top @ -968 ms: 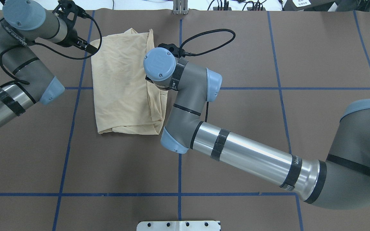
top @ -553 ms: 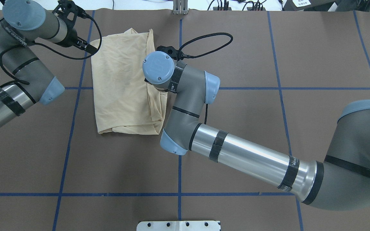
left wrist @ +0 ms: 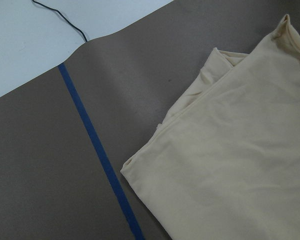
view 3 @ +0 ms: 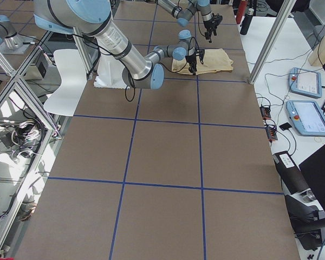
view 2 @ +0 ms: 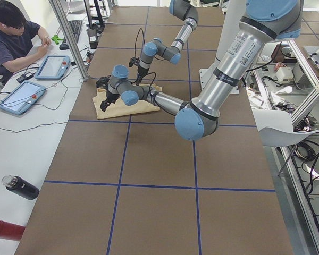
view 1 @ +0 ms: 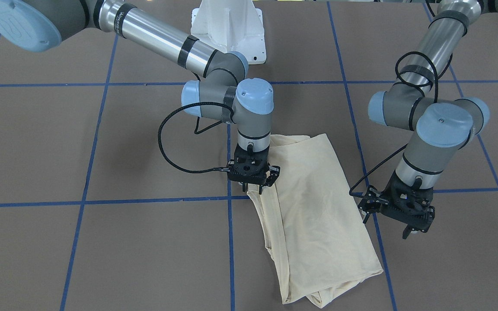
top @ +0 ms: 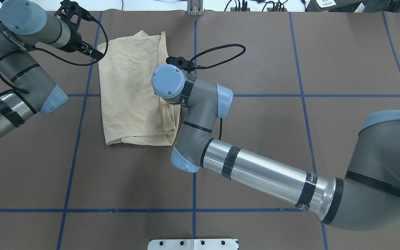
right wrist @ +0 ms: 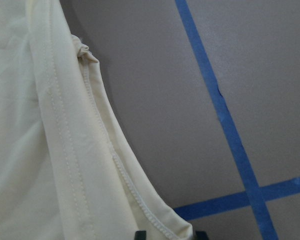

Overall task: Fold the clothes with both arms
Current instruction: 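Move the right gripper to the shirt edge nearest it and grasp while left holds, then drag the folded shirt toward the robot with the right gripper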

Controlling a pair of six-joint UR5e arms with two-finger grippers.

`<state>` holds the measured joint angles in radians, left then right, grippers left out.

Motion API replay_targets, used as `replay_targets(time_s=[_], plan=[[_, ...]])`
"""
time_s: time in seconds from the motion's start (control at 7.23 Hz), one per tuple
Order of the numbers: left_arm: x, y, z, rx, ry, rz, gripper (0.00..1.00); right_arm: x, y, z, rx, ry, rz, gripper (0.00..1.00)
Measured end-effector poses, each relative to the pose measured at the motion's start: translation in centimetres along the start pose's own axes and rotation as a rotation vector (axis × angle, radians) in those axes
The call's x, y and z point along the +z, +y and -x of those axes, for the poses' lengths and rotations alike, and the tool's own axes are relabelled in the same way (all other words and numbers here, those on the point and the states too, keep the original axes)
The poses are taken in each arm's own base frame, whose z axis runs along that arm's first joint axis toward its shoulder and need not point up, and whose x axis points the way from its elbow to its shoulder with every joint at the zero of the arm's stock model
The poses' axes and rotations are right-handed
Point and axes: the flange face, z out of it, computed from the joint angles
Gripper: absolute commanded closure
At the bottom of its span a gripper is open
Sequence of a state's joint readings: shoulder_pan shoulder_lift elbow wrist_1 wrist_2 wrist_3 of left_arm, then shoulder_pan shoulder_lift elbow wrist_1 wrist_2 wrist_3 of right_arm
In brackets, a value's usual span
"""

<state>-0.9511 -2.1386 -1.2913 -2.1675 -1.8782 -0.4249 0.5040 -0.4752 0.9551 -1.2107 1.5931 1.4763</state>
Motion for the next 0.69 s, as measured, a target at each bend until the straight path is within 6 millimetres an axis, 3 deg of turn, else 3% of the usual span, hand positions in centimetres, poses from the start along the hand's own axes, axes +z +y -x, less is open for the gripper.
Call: replay_targets(time_s=[0.41,0.55,0.69], plan=[[0.0,0.0,0.0,0.0,0.0,0.0,0.0,-1.1,0.0,0.0,-0.006,-0.024,0.009,1.0],[0.0,0.1,0.0,0.0,0.0,0.001,0.0,-1.9,0.2,-1.1,-0.004,-0.04,0.019,1.0],[0.1,0.2,0.1,-0.001,-0.001,0.003,0.0,-2.8,0.9,-3.8,-0.006,-0.052,0.033,1.0]])
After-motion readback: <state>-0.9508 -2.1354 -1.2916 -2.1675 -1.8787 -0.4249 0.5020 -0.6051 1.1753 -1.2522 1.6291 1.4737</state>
